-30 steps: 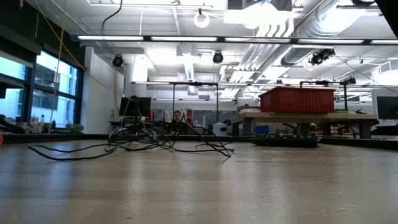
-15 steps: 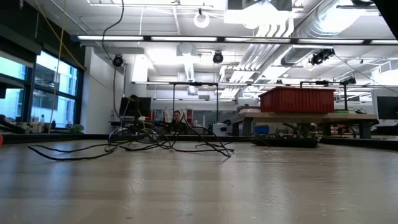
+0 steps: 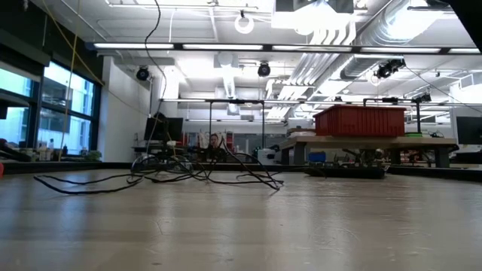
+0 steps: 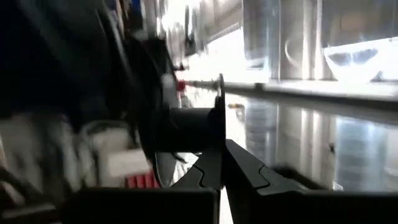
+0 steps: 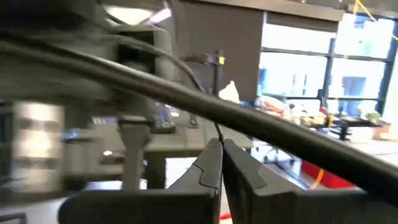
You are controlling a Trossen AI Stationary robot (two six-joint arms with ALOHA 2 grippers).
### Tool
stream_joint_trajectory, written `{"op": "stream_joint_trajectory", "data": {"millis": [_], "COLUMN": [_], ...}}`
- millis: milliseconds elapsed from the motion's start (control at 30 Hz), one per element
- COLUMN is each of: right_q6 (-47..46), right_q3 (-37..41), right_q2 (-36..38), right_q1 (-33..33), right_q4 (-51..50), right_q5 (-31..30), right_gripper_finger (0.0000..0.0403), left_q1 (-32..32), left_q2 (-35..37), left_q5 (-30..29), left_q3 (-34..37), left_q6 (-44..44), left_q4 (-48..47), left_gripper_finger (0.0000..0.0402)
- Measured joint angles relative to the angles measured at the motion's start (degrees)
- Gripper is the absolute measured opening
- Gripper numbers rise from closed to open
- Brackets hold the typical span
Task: Coil cords
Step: Coil the black wire on the black spool
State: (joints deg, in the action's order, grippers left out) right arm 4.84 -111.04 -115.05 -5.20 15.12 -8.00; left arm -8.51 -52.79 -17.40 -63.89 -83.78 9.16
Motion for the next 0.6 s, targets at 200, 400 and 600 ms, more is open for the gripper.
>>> {"op": "stream_joint_trajectory", "data": {"millis": [200,400,600], "right_q6": [0.2,2.6,3.4], "right_q3": [0.1,0.1,0.1], "right_q2": [-0.2,0.2,2.5], "right_q1": [-2.5,-5.2,-7.4], "right_q4": [-0.1,-1.1,-5.9], "right_q5": [0.2,0.8,1.5], "right_gripper_finger": [0.0,0.0,0.0], "left_q1": [-3.0,-5.1,-5.5], "left_q2": [0.2,1.4,5.2], "left_q5": [-0.7,-1.2,-3.9], "left_q3": [0.1,0.1,0.1], "left_q6": [-0.2,0.8,4.3], "left_q4": [-0.8,-5.0,-13.0], "left_gripper_finger": [0.0,0.0,0.0]}}
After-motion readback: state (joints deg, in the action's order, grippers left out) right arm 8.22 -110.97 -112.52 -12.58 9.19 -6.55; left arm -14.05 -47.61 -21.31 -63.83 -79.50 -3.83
